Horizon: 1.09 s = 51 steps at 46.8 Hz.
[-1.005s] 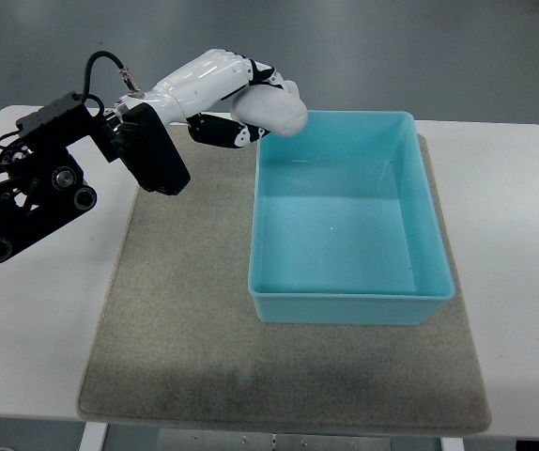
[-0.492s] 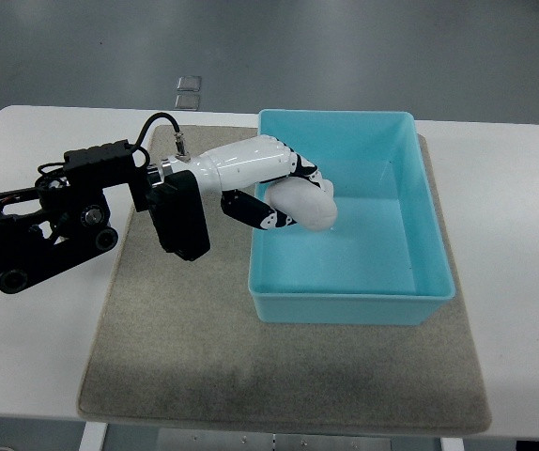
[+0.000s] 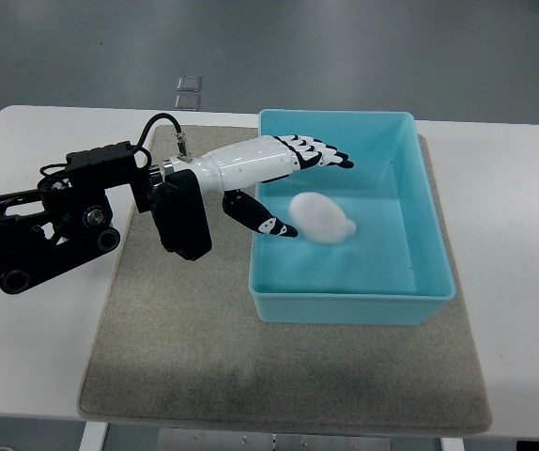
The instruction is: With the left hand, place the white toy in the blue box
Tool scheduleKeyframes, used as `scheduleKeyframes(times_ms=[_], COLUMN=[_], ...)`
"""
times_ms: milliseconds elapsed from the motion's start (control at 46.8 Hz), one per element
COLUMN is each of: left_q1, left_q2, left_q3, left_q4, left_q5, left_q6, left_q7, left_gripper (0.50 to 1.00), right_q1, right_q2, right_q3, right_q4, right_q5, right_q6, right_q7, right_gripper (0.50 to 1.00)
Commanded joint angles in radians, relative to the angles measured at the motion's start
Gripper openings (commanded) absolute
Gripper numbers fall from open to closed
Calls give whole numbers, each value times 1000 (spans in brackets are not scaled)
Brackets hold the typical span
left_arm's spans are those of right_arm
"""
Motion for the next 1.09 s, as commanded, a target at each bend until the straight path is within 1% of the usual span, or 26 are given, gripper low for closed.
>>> scheduleKeyframes(times_ms=[0, 107, 193, 385, 578, 706, 834, 877, 963, 1070], left_q1=[0, 2, 3, 6, 38, 74, 89, 89, 92, 117], left_q2=[0, 0, 0, 0, 9, 9, 11, 11, 11, 7], left_q3=[-1, -6, -35, -124, -144, -146, -146, -143, -140, -143], left_q4=[1, 6, 29, 161, 222, 273, 314, 334, 363, 366], left_q5=[-2, -34, -165, -681, -1227, -1486, -1692, -1746, -1819, -1856], left_q6=[5, 21, 39, 53, 53, 21, -73, -90, -94, -90], left_q7=[1, 1, 1, 3, 3, 3, 3, 3, 3, 4], left_gripper=[992, 992, 992, 992, 996, 1000, 1000, 1000, 1000, 1000], right_q1=[-2, 0, 0, 0, 0, 0, 0, 0, 0, 0], right_q2=[0, 0, 0, 0, 0, 0, 0, 0, 0, 0], right_q3=[0, 0, 0, 0, 0, 0, 0, 0, 0, 0], right_q4=[0, 0, 0, 0, 0, 0, 0, 0, 0, 0], right_q5=[0, 0, 0, 0, -1, 0, 0, -1, 0, 0], right_q6=[0, 0, 0, 1, 1, 0, 0, 0, 0, 0], right_q7=[0, 0, 0, 0, 0, 0, 0, 0, 0, 0], right_gripper=[936, 936, 936, 936, 936, 936, 936, 936, 936, 936])
